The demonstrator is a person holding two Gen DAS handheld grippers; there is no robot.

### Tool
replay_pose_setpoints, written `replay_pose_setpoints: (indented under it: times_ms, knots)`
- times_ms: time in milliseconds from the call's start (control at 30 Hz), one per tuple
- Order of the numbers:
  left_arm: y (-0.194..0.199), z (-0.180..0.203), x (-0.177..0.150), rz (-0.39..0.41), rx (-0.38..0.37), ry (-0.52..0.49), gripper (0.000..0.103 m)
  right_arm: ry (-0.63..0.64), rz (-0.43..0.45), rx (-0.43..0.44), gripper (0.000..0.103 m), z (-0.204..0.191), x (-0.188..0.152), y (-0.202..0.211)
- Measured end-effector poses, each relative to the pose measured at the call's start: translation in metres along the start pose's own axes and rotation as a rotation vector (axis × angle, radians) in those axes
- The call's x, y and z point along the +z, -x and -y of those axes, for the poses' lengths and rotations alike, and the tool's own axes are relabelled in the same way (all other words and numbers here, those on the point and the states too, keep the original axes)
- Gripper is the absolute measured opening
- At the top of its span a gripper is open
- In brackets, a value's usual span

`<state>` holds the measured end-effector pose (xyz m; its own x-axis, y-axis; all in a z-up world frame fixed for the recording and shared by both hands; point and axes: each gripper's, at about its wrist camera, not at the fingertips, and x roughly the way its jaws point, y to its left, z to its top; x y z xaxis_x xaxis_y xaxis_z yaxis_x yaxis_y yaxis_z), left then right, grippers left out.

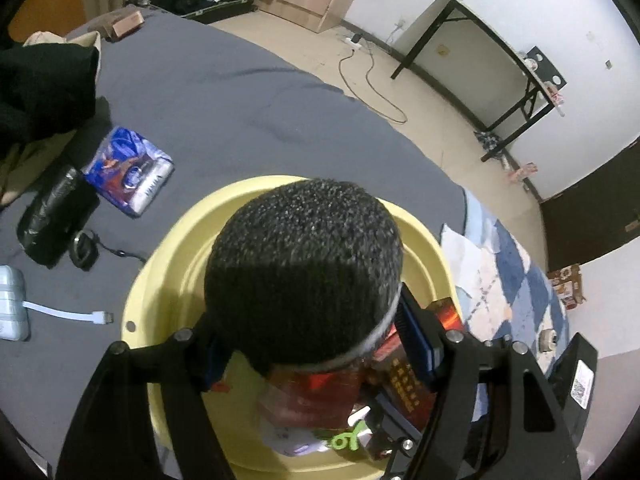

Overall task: Organize rigid objects
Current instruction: 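Lift both tools out of the tray and move them back over the rug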

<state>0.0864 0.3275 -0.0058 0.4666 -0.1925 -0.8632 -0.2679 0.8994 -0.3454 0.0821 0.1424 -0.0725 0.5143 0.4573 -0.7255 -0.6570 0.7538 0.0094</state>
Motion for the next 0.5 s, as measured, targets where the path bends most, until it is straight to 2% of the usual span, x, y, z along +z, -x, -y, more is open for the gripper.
replay_pose_setpoints:
  times_ms: [100,233,400,500]
  knots:
    - [0.006,0.004,0.000,0.011,0.029,-0.034,0.087,-0.019,0.025,-0.001,0.103,0.007,-0.006,0.016]
    - [0.024,0.014,0.000,0.093,0.075,-0.080,0.103,-0.062,0.038,-0.005,0.103,0.026,-0.019,0.038]
    - [0.043,0.032,-0.005,0.166,0.067,-0.157,0.103,-0.115,0.020,0.001,0.103,0.046,-0.033,0.069]
    - [0.056,0.042,-0.016,0.203,0.078,-0.202,0.103,-0.103,0.027,-0.039,0.103,0.046,-0.039,0.091]
